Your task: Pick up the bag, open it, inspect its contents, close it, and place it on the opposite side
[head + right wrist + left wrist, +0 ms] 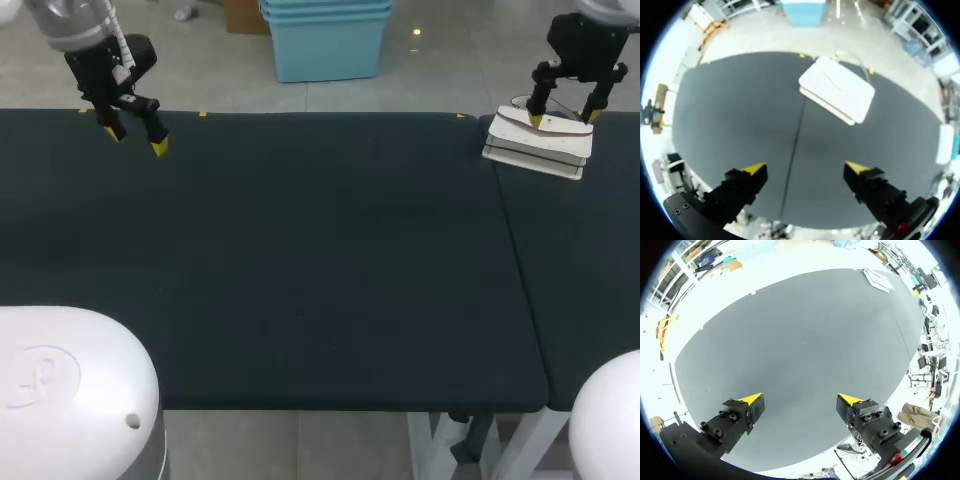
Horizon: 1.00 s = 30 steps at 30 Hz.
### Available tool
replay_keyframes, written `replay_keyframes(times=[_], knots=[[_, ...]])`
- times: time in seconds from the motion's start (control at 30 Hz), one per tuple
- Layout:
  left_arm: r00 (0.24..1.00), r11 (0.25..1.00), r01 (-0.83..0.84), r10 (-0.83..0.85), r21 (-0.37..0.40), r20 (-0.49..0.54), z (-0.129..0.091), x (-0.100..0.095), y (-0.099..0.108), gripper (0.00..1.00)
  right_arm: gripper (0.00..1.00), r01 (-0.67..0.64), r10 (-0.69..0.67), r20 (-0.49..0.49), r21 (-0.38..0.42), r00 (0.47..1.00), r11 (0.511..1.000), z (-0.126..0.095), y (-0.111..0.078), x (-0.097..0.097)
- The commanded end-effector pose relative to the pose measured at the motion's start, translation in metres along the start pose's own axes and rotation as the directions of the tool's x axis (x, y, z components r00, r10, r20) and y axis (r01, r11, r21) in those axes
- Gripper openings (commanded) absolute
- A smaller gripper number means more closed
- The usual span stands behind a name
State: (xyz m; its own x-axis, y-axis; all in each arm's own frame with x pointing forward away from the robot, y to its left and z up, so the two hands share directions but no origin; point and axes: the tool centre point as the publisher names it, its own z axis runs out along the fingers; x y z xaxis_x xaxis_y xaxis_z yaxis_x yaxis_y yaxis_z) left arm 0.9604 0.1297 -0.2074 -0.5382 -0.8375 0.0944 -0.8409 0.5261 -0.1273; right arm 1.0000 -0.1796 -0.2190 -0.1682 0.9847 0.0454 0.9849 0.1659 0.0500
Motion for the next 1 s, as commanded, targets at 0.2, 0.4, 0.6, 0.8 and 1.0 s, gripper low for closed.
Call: replay_keyframes(times=[0.2, 0.4, 0.6, 0.8, 1.0], knots=[[0.858, 0.816, -0.474, 0.512, 0.329, -0.033, 0.012, 0.018, 0.022, 1.00, 1.00, -0.096, 0.097, -0.040, 0.005, 0.995, 0.995, 0.022, -0.009, -0.029], [0.718, 0.670, -0.648, 0.696, 0.362, -0.003, 0.022, 0.033, 0.026, 1.00, 1.00, -0.177, 0.178, -0.053, 0.020, 0.983, 0.984, 0.035, -0.010, -0.044], [0.559, 0.508, -0.760, 0.829, 0.405, 0.008, 0.031, 0.045, 0.032, 1.00, 1.00, -0.223, 0.225, -0.064, 0.036, 0.972, 0.974, 0.045, -0.009, -0.054], [0.411, 0.379, -0.807, 0.911, 0.453, -0.031, 0.045, 0.047, 0.035, 1.00, 1.00, -0.284, 0.288, -0.074, 0.053, 0.955, 0.957, 0.055, -0.008, -0.065], [0.348, 0.343, -0.827, 0.935, 0.446, -0.073, 0.062, 0.051, 0.025, 1.00, 1.00, -0.347, 0.350, -0.084, 0.051, 0.933, 0.936, 0.067, -0.006, -0.076]])
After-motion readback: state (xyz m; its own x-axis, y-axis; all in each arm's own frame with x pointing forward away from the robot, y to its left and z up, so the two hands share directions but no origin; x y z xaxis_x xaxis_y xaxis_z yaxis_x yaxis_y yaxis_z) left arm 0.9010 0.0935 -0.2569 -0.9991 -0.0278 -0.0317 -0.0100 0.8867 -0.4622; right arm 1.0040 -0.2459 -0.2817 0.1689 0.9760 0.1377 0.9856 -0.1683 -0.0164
